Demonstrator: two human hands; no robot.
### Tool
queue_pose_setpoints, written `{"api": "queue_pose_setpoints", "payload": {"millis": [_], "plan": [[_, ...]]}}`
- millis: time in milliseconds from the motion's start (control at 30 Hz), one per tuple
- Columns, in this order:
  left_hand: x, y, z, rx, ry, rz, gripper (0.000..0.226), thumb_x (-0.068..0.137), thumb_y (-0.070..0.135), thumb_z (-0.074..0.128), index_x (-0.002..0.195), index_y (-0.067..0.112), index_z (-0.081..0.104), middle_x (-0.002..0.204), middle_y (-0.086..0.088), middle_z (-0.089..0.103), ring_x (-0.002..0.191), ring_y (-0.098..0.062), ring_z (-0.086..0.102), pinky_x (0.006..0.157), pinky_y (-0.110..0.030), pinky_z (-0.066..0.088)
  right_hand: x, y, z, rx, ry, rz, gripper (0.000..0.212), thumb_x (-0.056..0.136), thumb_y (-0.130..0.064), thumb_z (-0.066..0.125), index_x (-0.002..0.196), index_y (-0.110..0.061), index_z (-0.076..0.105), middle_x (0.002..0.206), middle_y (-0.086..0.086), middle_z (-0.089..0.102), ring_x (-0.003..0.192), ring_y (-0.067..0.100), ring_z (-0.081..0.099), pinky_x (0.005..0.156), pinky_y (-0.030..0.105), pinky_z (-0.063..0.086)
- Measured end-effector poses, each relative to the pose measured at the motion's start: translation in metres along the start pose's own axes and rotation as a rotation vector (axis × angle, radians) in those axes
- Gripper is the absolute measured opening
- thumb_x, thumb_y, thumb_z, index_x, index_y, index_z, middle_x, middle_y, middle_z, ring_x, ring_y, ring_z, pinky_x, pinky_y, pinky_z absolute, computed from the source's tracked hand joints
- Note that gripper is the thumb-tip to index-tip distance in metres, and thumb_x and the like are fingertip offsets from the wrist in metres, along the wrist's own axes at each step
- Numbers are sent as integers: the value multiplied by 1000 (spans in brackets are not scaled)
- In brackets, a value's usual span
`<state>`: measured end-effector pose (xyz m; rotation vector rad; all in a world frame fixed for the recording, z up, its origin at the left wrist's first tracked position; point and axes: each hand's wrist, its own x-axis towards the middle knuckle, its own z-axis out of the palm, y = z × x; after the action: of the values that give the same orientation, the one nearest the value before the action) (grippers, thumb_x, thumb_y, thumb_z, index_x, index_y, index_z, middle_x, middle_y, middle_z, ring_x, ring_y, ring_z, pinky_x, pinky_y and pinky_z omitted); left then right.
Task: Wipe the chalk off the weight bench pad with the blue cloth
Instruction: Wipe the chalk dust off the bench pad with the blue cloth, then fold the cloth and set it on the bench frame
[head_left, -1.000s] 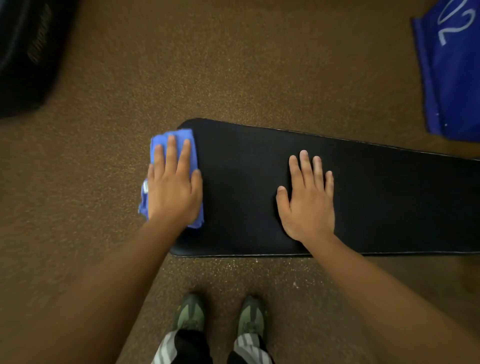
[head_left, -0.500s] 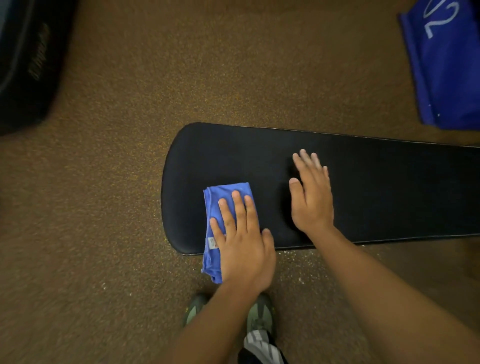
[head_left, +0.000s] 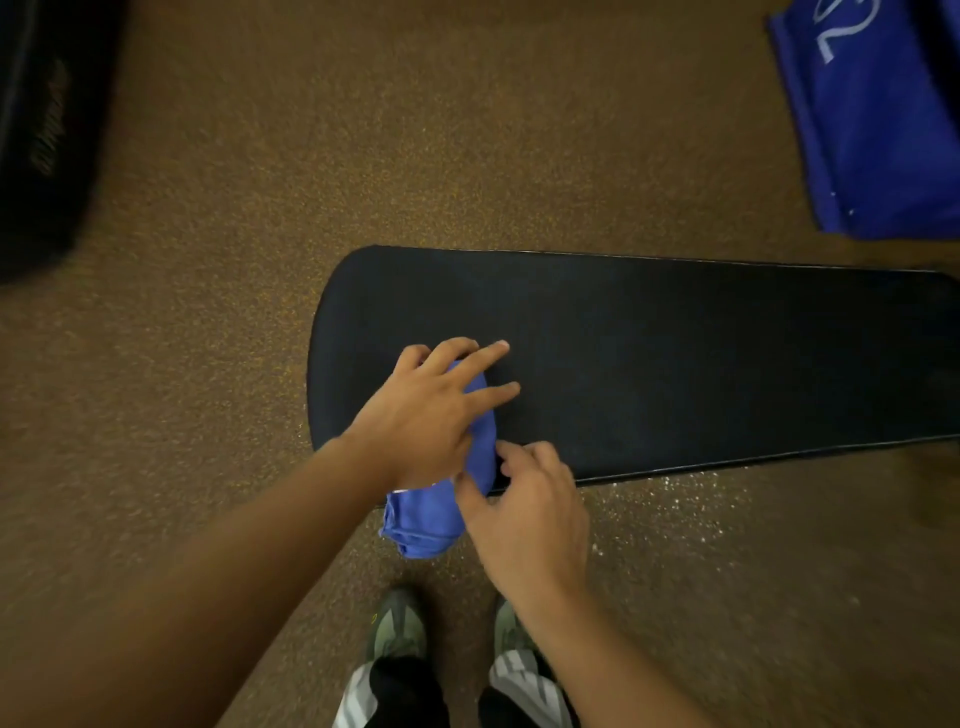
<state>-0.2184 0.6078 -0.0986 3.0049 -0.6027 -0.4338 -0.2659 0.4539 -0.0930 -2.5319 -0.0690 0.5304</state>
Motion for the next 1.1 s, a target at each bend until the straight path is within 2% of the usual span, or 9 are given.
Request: {"api": "queue_pose_setpoints", "payload": {"millis": [133, 300, 467, 567, 667, 767, 833, 933, 1100], "plan": [[3, -10, -7, 77, -9, 107, 45, 82, 39, 53, 126, 36, 59, 151, 1, 40, 136, -28, 35, 95, -46, 35, 4, -11, 1, 32, -13, 65, 35, 89, -49, 60, 116, -26, 57, 107, -9, 48, 100, 13, 53, 76, 29, 46], [10, -19, -21, 37, 40, 216, 25, 77, 35, 62, 102, 30, 66, 131, 7, 60, 130, -25, 43, 94, -45, 35, 16, -2, -1, 176, -21, 98, 18, 86, -39, 65, 89, -29, 50, 90, -10, 52, 89, 17, 55, 65, 29, 34], [17, -18, -27, -132, 42, 205, 26, 76, 32, 49, 100, 27, 59, 107, 4, 61, 114, -19, 52, 103, -38, 26, 16, 18, -10, 254, 64, 57, 22, 89, -39, 60, 86, -27, 42, 79, 1, 58, 70, 19, 56, 55, 33, 37], [22, -11, -38, -310, -18, 186, 18, 83, 23, 52, 101, 25, 54, 96, 5, 54, 91, -17, 52, 84, -28, 34, 16, 29, -30, 233, 92, -19, 26, 92, -43, 59, 89, -25, 41, 70, -6, 55, 63, 15, 55, 54, 31, 38], [29, 1, -55, -422, -95, 125, 16, 88, 17, 51, 100, 27, 48, 95, 7, 47, 83, -11, 46, 71, -29, 35, 22, 44, -54, 199, 88, -69, 27, 92, -47, 58, 89, -25, 44, 69, -12, 51, 62, 6, 53, 52, 26, 39], [42, 22, -71, -459, -100, 141, 12, 90, 15, 48, 97, 25, 47, 91, 7, 46, 77, -13, 47, 66, -30, 35, 26, 61, -80, 172, 108, -101, 31, 92, -51, 57, 84, -21, 50, 71, -6, 55, 65, 15, 55, 55, 37, 46], [52, 39, -83, -480, -72, 143, 6, 90, 21, 42, 91, 25, 46, 83, 8, 48, 70, -13, 48, 60, -30, 34, 25, 72, -100, 158, 133, -129, 38, 90, -56, 55, 79, -19, 52, 72, -2, 57, 64, 18, 56, 59, 43, 50], [65, 68, -102, -491, 1, 146, 15, 82, 29, 33, 87, 23, 46, 72, 2, 53, 61, -19, 50, 54, -36, 37, 16, 87, -137, 141, 206, -160, 56, 85, -72, 43, 75, -18, 55, 70, -2, 58, 62, 18, 57, 58, 44, 51], [90, 118, -148, -442, 158, 256, 22, 85, 37, 36, 84, 20, 49, 61, 0, 51, 53, -17, 47, 50, -32, 30, -12, 106, -209, 125, 401, -121, 66, 79, -79, 35, 64, -16, 47, 55, 0, 49, 51, 20, 50, 50, 42, 45]]}}
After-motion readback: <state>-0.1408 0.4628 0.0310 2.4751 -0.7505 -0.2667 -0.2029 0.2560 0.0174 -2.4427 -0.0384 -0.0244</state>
